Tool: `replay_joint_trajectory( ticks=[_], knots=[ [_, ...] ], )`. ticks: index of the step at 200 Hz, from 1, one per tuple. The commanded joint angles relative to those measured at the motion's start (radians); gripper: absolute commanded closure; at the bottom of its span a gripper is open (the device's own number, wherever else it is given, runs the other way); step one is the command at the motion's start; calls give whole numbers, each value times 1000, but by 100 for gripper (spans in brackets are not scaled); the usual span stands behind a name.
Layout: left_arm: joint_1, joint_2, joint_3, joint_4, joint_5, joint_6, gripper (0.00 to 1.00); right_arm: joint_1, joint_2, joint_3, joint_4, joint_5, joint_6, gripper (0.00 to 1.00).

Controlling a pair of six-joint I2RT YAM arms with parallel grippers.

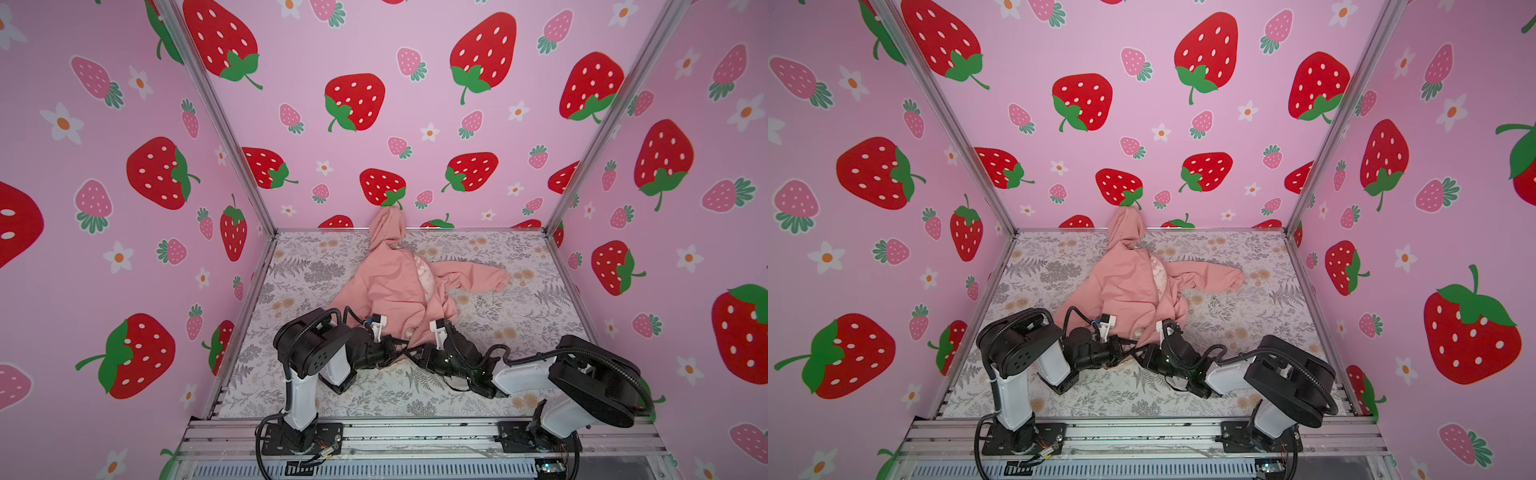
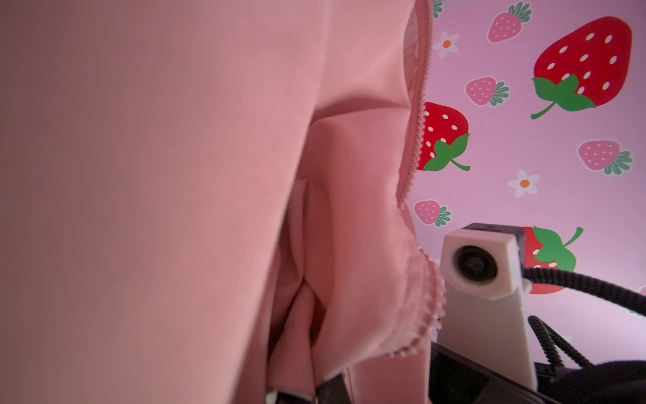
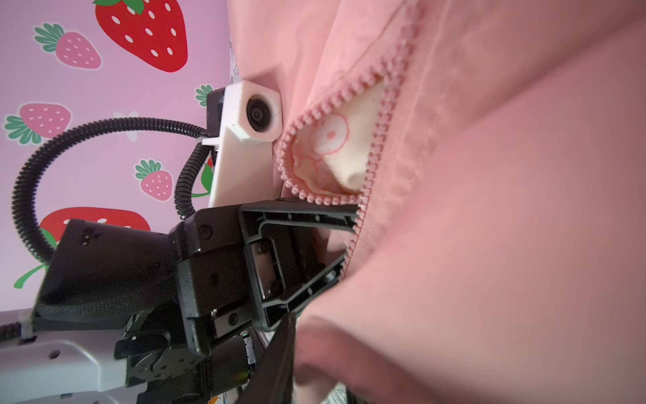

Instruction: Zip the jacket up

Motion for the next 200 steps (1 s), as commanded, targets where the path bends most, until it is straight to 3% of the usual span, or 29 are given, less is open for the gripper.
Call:
replay_joint_trajectory(
  ticks=[1,78,200],
  knots=[
    [-10,23,-3,-33,-11,10,100,-10,10,20,22,-2,15,78],
    [-8,22,-1,-33,-11,9,100,-15,33,22,24,-14,22,96],
    [-9,20,0,-36,-8,7,100,-25,58,12,75,-37,30,87]
  ],
)
